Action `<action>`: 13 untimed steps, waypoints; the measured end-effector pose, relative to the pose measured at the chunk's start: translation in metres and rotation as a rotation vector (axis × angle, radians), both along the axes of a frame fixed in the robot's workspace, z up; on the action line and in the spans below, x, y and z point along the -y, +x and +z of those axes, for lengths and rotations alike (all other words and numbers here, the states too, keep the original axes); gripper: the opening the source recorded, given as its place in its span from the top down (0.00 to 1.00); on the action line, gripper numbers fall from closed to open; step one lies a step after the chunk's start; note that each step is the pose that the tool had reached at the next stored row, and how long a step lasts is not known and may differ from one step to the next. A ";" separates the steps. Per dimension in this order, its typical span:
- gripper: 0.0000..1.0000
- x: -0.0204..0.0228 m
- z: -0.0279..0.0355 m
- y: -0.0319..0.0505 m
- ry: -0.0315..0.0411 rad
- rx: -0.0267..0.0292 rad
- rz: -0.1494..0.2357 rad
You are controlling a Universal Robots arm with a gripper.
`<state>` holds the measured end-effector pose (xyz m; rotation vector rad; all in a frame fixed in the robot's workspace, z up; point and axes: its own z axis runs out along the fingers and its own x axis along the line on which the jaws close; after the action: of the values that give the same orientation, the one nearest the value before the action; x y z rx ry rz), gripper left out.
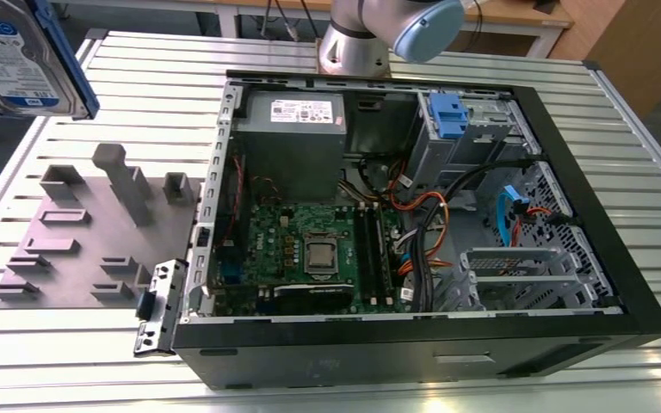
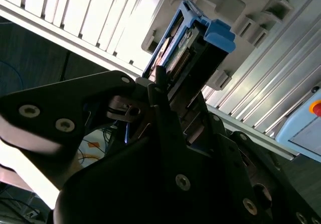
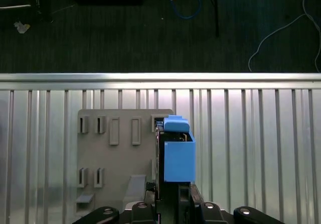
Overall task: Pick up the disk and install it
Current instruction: 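Pick up the disk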
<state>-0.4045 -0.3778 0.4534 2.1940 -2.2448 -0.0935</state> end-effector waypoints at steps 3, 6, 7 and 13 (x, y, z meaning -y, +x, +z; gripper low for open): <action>0.65 0.0000 0.0002 0.0000 -0.0001 -0.0001 0.000; 0.65 0.0000 0.0003 0.0000 -0.0001 -0.0002 0.000; 0.65 0.0000 0.0004 0.0000 -0.0001 -0.0002 0.000; 0.65 0.0000 0.0070 0.0000 -0.0001 -0.0002 0.000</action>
<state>-0.4045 -0.3778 0.4604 2.1938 -2.2448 -0.0936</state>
